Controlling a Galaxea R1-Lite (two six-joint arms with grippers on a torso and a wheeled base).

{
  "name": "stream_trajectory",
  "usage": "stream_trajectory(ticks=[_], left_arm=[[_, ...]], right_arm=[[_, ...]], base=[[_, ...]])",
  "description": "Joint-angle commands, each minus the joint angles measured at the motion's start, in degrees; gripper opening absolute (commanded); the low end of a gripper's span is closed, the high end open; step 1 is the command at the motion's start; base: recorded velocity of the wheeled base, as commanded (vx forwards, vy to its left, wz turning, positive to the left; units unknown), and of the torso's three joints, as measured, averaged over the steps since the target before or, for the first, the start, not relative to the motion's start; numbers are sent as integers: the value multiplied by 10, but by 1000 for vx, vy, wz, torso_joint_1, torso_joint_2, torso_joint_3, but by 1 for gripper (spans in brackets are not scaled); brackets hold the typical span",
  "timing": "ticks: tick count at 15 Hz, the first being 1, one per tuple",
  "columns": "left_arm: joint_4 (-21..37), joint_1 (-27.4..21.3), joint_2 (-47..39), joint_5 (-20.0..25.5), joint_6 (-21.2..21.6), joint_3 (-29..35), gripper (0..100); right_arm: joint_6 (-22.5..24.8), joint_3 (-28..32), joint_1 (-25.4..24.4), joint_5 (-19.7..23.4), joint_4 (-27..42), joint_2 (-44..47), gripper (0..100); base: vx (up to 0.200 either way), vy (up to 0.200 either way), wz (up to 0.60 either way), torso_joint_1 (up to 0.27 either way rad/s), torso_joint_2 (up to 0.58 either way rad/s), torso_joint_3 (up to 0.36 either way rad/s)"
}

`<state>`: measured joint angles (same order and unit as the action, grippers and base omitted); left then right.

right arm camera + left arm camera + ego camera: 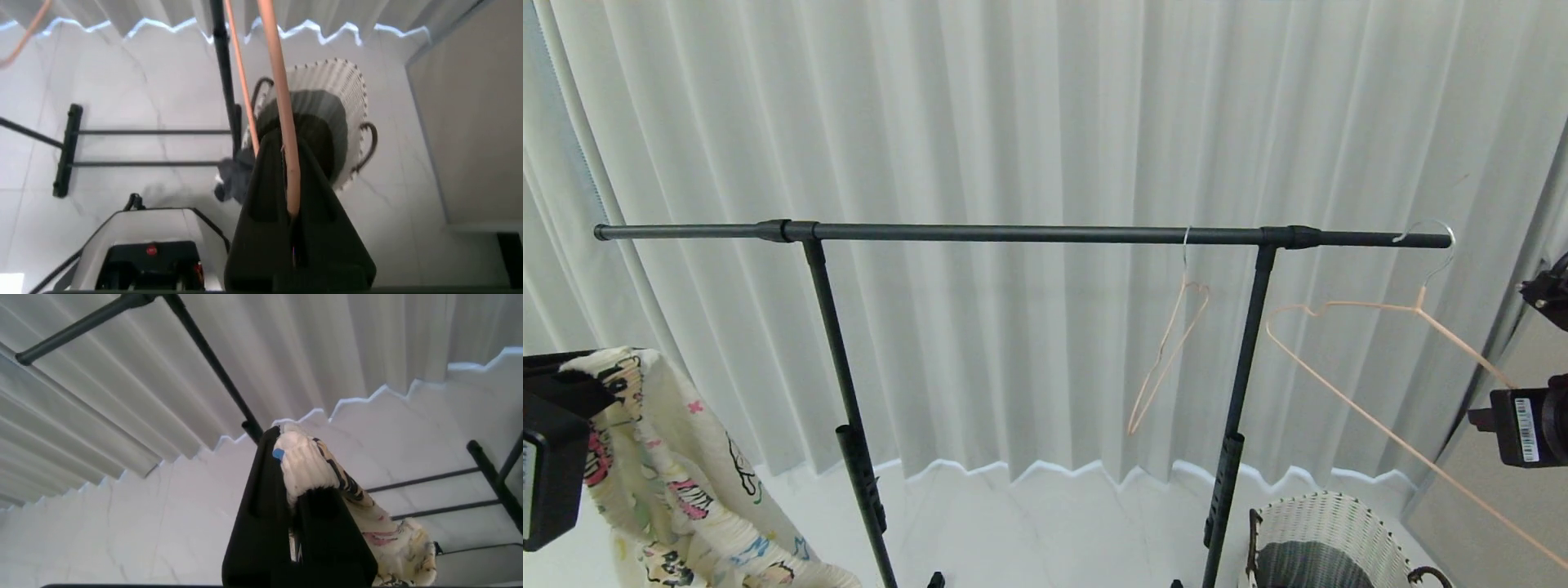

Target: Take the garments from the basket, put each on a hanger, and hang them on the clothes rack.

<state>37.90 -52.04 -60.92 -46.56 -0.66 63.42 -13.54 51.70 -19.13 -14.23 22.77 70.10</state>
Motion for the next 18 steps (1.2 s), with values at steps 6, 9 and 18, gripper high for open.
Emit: stream_trajectory(ticks=[6, 9, 18], left_arm=[[0, 2, 0, -1, 0, -5, 0], [0, 3, -9, -14, 0, -4, 0], [0, 3, -18, -25, -1, -4, 0]], right_arm=[[0, -2, -5, 1, 1, -14, 0], [0, -3, -23, 1, 1, -26, 0], [0, -2, -31, 3, 0, -39, 0]], base=[[-100, 0, 0, 1, -1, 3], [0, 0, 0, 0, 0, 0], [0, 156, 0, 1, 2, 3]])
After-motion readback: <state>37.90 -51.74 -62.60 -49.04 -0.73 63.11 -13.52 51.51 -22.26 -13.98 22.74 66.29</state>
